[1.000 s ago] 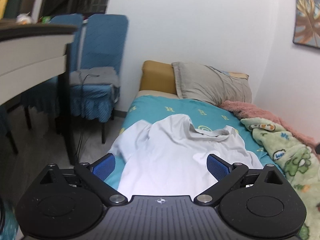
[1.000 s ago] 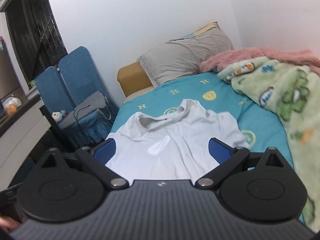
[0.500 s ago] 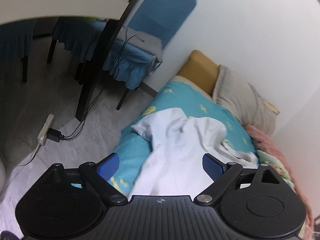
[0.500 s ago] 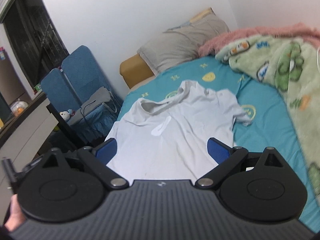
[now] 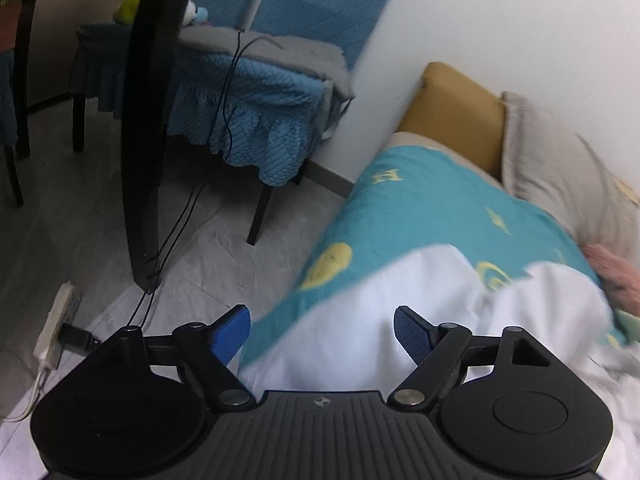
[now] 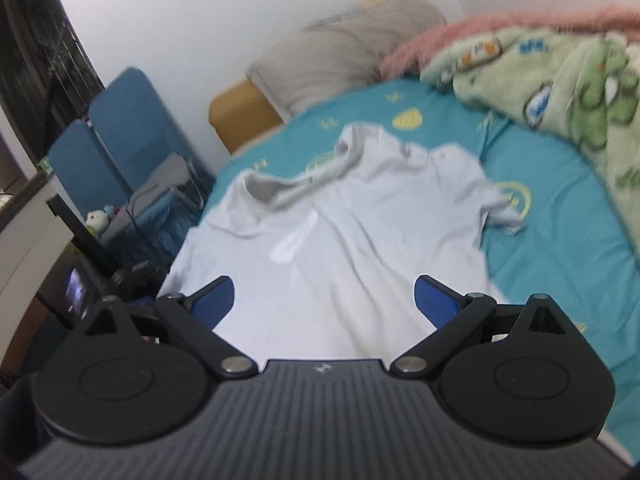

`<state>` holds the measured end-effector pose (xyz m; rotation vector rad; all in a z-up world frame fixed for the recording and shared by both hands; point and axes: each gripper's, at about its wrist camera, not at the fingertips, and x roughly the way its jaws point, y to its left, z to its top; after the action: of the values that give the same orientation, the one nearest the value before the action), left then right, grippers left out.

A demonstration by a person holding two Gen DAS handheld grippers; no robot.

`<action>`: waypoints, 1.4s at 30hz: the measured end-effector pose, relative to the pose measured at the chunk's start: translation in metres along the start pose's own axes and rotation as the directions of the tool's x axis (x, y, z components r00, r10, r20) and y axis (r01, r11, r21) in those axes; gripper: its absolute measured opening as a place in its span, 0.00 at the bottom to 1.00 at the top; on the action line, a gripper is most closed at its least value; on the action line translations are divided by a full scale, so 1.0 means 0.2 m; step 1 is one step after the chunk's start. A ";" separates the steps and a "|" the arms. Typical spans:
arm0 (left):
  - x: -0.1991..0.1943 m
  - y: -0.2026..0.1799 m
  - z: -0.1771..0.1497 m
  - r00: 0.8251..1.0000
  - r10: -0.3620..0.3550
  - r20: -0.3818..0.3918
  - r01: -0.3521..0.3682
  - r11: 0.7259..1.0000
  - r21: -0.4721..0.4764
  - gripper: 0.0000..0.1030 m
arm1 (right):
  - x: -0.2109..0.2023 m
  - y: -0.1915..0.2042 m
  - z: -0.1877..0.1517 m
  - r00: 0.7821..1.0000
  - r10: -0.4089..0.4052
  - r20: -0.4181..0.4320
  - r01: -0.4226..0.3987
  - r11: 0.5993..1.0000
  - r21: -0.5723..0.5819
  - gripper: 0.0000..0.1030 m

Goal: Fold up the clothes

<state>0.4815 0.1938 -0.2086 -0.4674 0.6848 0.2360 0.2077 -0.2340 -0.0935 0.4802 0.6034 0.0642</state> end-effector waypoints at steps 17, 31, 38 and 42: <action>-0.16 -0.12 0.25 0.982 0.166 0.091 -0.177 0.975 0.133 0.04 | 0.07 0.01 0.00 0.999 -0.049 0.014 0.049 0.998 -0.026 0.95; -0.87 -0.29 -0.04 0.994 0.050 0.097 -0.075 0.960 0.269 0.55 | -0.03 0.03 0.03 0.996 -0.054 0.072 0.063 0.990 -0.128 0.95; -1.50 -0.29 -0.39 0.990 -0.018 0.136 -0.023 0.955 0.296 0.76 | -0.19 0.03 0.01 0.995 -0.013 0.103 0.028 0.989 -0.143 0.95; -1.76 -0.28 -0.61 0.989 -0.051 0.140 0.006 0.951 0.308 0.80 | -0.33 0.03 0.01 0.990 -0.005 0.140 0.027 0.987 -0.156 0.95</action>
<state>0.1692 0.0648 -0.0414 -0.1595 0.5581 0.1308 0.1545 -0.2423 -0.0553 0.3228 0.4610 0.0618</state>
